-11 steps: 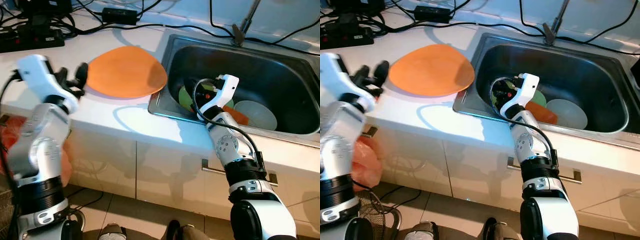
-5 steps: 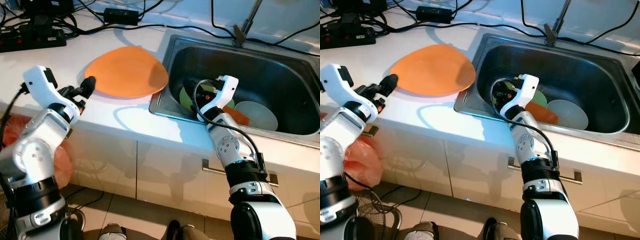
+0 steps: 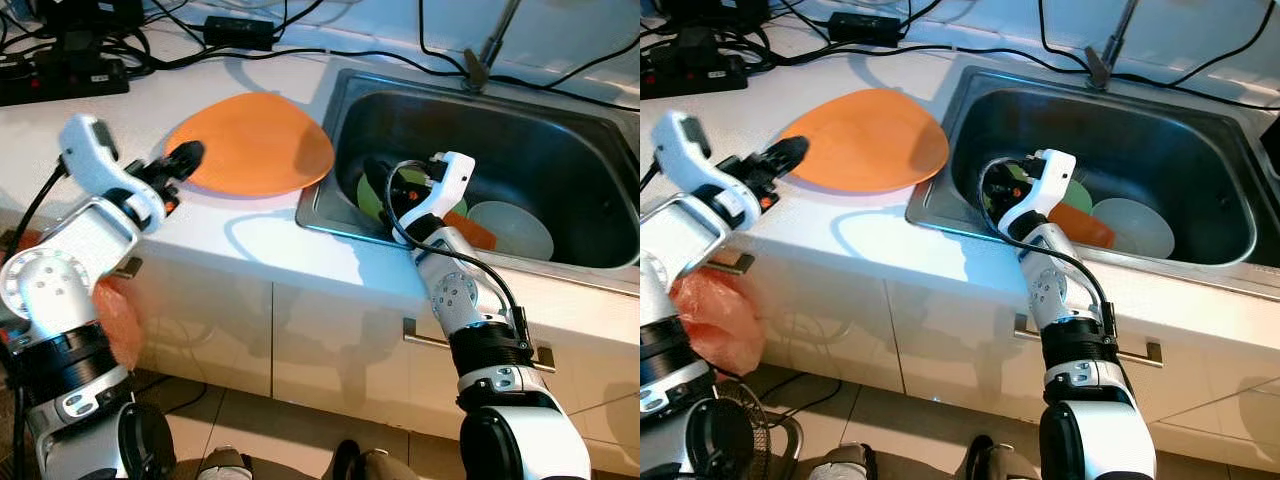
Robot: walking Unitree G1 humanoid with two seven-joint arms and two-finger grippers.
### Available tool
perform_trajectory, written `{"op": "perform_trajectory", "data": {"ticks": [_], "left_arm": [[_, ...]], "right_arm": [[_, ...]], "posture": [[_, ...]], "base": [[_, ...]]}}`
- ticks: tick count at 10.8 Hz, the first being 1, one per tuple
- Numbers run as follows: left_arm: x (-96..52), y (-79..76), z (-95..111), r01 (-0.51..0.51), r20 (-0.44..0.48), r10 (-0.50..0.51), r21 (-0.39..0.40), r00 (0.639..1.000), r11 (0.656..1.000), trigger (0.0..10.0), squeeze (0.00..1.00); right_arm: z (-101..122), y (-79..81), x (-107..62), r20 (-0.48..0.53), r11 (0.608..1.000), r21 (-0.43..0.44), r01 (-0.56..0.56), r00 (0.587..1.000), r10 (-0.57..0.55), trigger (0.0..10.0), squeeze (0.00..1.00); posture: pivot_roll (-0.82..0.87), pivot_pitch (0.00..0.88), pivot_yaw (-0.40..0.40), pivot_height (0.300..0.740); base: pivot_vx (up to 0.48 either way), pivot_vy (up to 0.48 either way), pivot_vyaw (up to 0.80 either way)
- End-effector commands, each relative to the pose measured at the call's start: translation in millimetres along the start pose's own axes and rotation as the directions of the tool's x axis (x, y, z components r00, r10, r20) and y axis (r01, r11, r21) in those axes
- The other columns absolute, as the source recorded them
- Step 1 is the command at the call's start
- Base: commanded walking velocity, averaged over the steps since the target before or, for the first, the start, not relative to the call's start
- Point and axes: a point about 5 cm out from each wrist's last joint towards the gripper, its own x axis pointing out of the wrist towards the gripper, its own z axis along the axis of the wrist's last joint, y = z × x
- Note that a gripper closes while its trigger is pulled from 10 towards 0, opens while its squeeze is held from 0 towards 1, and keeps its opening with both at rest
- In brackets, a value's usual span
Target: Kitchen organization
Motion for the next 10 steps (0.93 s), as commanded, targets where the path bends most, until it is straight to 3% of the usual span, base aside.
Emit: {"op": "perform_trajectory", "data": {"ticks": [1, 3, 8, 10], "left_arm": [[-0.7, -2.4, 5.3, -0.017, 0.001, 0.017, 0.007, 1.0, 1.0, 10.0, 0.0], [-2.3, 7.8, 2.2, -0.076, -0.025, 0.076, 0.005, 0.997, 0.997, 10.0, 0.0], [19.3, -3.3, -3.7, -0.063, -0.1, 0.06, -0.03, 0.993, 0.998, 10.0, 0.0], [19.3, -3.3, -3.7, -0.063, -0.1, 0.06, -0.03, 0.993, 0.998, 10.0, 0.0]], "right_arm": [[2.8, -4.0, -3.3, 0.004, 1.0, -0.004, 0.014, 1.0, -0.014, 10.0, 0.0], [1.6, -3.5, -2.7, -0.002, 1.0, -0.001, 0.013, 1.0, -0.013, 10.0, 0.0], [4.9, -3.1, -1.0, 0.01, 1.0, -0.002, 0.015, 1.0, -0.015, 10.0, 0.0], [4.9, -3.1, -1.0, 0.01, 1.0, -0.002, 0.015, 1.0, -0.015, 10.0, 0.0]], "posture": [[0.13, 0.131, -0.058, 0.74], [0.13, 0.133, -0.062, 0.74], [0.12, 0.133, -0.048, 0.74], [0.12, 0.133, -0.048, 0.74]], "base": [[0.0, 0.0, 0.0], [0.0, 0.0, 0.0], [0.0, 0.0, 0.0], [0.0, 0.0, 0.0]]}}
